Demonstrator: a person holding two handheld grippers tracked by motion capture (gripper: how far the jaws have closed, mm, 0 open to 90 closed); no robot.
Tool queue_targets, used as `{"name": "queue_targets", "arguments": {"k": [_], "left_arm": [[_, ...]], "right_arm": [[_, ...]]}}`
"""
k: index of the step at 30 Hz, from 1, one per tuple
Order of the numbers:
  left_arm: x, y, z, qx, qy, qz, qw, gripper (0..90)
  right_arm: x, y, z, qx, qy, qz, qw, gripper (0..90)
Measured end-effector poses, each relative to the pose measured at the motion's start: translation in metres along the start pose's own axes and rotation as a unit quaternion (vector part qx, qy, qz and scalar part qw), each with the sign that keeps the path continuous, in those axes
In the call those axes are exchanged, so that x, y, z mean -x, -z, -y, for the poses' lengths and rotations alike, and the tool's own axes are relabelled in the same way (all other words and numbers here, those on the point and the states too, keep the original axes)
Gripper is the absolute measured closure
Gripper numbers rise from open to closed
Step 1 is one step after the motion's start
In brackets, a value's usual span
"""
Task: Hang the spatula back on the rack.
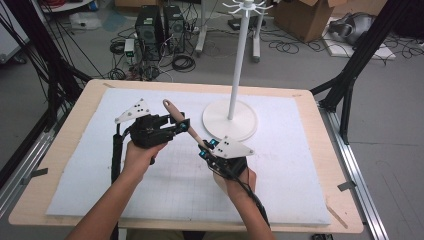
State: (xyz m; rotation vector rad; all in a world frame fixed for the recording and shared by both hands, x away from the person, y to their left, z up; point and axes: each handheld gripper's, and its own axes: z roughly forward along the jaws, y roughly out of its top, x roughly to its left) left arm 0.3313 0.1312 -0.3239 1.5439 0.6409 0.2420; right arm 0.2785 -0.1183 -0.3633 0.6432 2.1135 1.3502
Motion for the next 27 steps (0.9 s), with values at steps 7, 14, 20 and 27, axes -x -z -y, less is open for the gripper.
{"name": "queue_targets", "arguments": {"k": [7,14,20,27], "left_arm": [[0.009,-0.001,-0.012,0.007,-0.015,0.039,0.9991,68.0],[0.018,-0.002,-0.031,0.011,-0.029,0.08,0.9963,71.3],[0.024,-0.004,-0.044,0.002,-0.053,0.11,0.9925,72.7],[0.028,-0.004,-0.048,-0.012,-0.074,0.139,0.9874,73.1]], "right_arm": [[0.002,0.002,-0.003,0.014,-0.002,-0.006,0.9999,78.0],[0.004,0.01,-0.011,0.03,-0.014,-0.019,0.9993,78.0],[0.01,0.016,-0.019,0.039,-0.015,-0.041,0.9983,77.7],[0.022,0.016,-0.021,0.049,0.007,-0.106,0.9932,72.7]]}}
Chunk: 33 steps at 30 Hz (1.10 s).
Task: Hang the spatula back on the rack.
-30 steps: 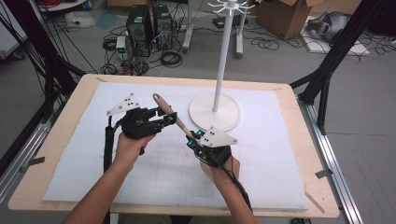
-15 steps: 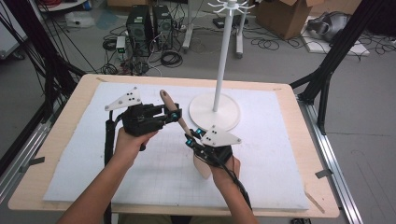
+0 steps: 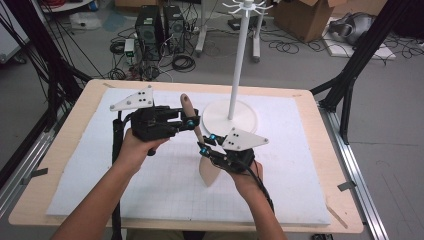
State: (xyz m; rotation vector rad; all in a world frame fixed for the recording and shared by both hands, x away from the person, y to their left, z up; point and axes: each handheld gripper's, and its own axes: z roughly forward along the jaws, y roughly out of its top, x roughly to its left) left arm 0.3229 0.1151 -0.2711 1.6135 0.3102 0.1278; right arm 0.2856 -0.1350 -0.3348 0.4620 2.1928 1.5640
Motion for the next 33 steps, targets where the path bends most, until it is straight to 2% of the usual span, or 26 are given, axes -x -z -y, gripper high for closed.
{"name": "queue_targets", "arguments": {"k": [2,3,5,8,12,15,17,19,21,23,26,27,29,33], "left_arm": [[0.001,-0.001,0.001,-0.01,-0.007,0.007,0.9999,73.1],[0.002,-0.002,0.001,-0.013,-0.01,0.01,0.9998,73.2],[0.002,-0.003,0.002,-0.022,-0.016,0.019,0.9995,73.2],[0.002,-0.002,0.003,-0.018,-0.015,0.032,0.9992,73.3],[0.001,-0.002,0.003,-0.016,-0.017,0.046,0.9987,73.3],[0.001,-0.002,0.004,-0.015,-0.02,0.059,0.9979,73.3],[0.002,-0.002,0.003,-0.013,-0.019,0.069,0.9974,73.4],[0.003,-0.002,0.003,-0.009,-0.022,0.074,0.997,73.4],[0.003,-0.001,0.003,-0.008,-0.026,0.077,0.9967,73.4],[0.004,0.0,0.003,-0.004,-0.03,0.073,0.9969,73.3],[0.003,0.001,0.005,0.011,-0.021,0.059,0.9979,72.6],[0.003,0.002,0.006,0.014,-0.024,0.043,0.9987,67.8],[0.002,0.004,0.008,0.022,-0.021,0.012,0.9995,49.3],[-0.001,0.014,0.015,0.03,-0.033,-0.034,0.9984,36.9]], "right_arm": [[0.003,0.0,0.0,0.006,0.002,-0.014,0.9999,64.4],[0.005,0.0,0.0,0.012,0.004,-0.022,0.9997,63.0],[0.008,0.002,-0.001,0.021,0.012,-0.04,0.9989,62.6],[0.012,0.004,0.0,0.03,0.018,-0.068,0.997,60.4],[0.018,0.004,0.001,0.035,0.012,-0.104,0.9939,60.1],[0.019,0.0,0.002,0.032,0.004,-0.132,0.9908,62.9],[0.02,-0.004,0.002,0.029,0.006,-0.138,0.99,66.1],[0.02,-0.005,0.001,0.031,0.0,-0.157,0.9872,74.9],[0.018,-0.006,0.0,0.029,-0.004,-0.16,0.9867,76.7],[0.017,-0.005,0.0,0.026,-0.022,-0.158,0.9869,77.9],[0.016,-0.005,-0.001,0.029,-0.029,-0.138,0.9896,78.1],[0.015,-0.005,-0.002,0.028,-0.034,-0.135,0.9899,78.2],[0.016,-0.004,-0.002,0.027,-0.04,-0.119,0.9918,78.1],[0.019,0.002,-0.002,0.029,-0.056,-0.094,0.9936,78.2]]}}
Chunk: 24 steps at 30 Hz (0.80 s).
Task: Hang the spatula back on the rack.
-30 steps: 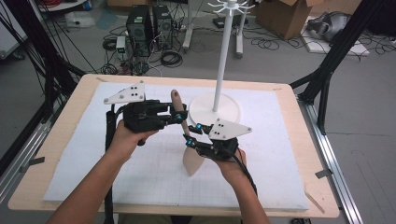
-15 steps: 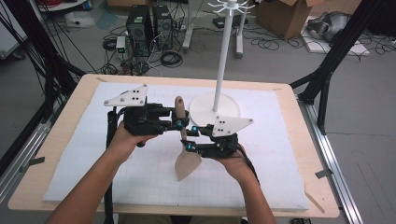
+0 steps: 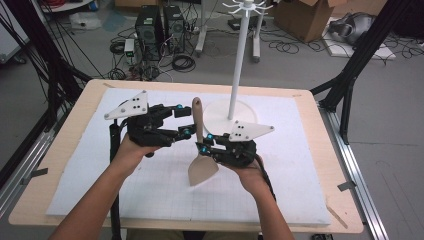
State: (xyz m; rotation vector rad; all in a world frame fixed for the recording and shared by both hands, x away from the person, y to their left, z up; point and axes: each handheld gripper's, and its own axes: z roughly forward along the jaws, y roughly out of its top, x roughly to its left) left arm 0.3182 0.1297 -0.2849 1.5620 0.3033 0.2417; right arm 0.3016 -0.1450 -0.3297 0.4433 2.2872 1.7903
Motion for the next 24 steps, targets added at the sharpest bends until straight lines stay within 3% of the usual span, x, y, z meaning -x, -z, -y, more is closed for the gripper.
{"name": "queue_targets", "arguments": {"k": [6,11,15,24], "left_arm": [[-0.009,0.021,0.02,-0.012,0.0,-0.058,0.9983,30.5],[-0.016,0.041,0.047,-0.032,0.026,-0.1,0.9941,16.3],[-0.02,0.058,0.068,-0.035,0.042,-0.115,0.9918,16.6],[-0.022,0.086,0.096,-0.039,0.044,-0.138,0.9887,17.0]], "right_arm": [[0.007,0.012,0.001,-0.002,-0.018,0.055,0.9983,78.1],[0.013,0.026,0.0,0.004,-0.032,0.081,0.9962,78.1],[0.02,0.035,-0.002,-0.001,-0.032,0.105,0.994,78.1],[0.036,0.054,-0.014,0.004,-0.036,0.146,0.9887,78.1]]}}
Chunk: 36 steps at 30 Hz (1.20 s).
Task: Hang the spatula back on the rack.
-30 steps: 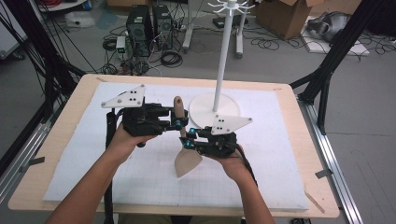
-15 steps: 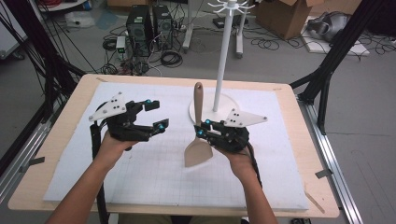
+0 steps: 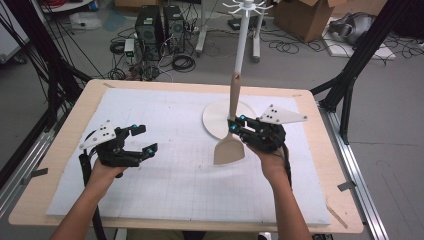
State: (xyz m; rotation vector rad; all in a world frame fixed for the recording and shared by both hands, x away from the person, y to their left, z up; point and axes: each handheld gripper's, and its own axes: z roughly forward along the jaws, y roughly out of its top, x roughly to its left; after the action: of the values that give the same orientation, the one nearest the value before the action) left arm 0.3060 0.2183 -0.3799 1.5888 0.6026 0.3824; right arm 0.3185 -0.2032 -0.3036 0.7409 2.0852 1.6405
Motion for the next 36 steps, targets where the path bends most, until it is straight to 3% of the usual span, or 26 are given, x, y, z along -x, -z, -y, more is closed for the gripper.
{"name": "queue_targets", "arguments": {"k": [6,15,28,36], "left_arm": [[-0.001,0.008,0.012,-0.008,-0.002,-0.013,0.9999,17.4],[-0.003,0.012,0.019,-0.008,0.01,-0.02,0.9997,17.9],[-0.001,0.009,0.018,-0.011,0.008,-0.007,0.9999,18.2],[-0.001,0.007,0.018,-0.011,0.01,-0.002,0.9999,18.3]], "right_arm": [[0.015,0.002,-0.013,0.006,-0.009,0.026,0.9996,78.1],[0.038,-0.004,-0.041,-0.007,-0.011,0.058,0.9982,78.1],[0.06,-0.02,-0.07,-0.006,-0.01,0.072,0.9973,78.1],[0.069,-0.029,-0.079,-0.015,-0.014,0.079,0.9967,78.1]]}}
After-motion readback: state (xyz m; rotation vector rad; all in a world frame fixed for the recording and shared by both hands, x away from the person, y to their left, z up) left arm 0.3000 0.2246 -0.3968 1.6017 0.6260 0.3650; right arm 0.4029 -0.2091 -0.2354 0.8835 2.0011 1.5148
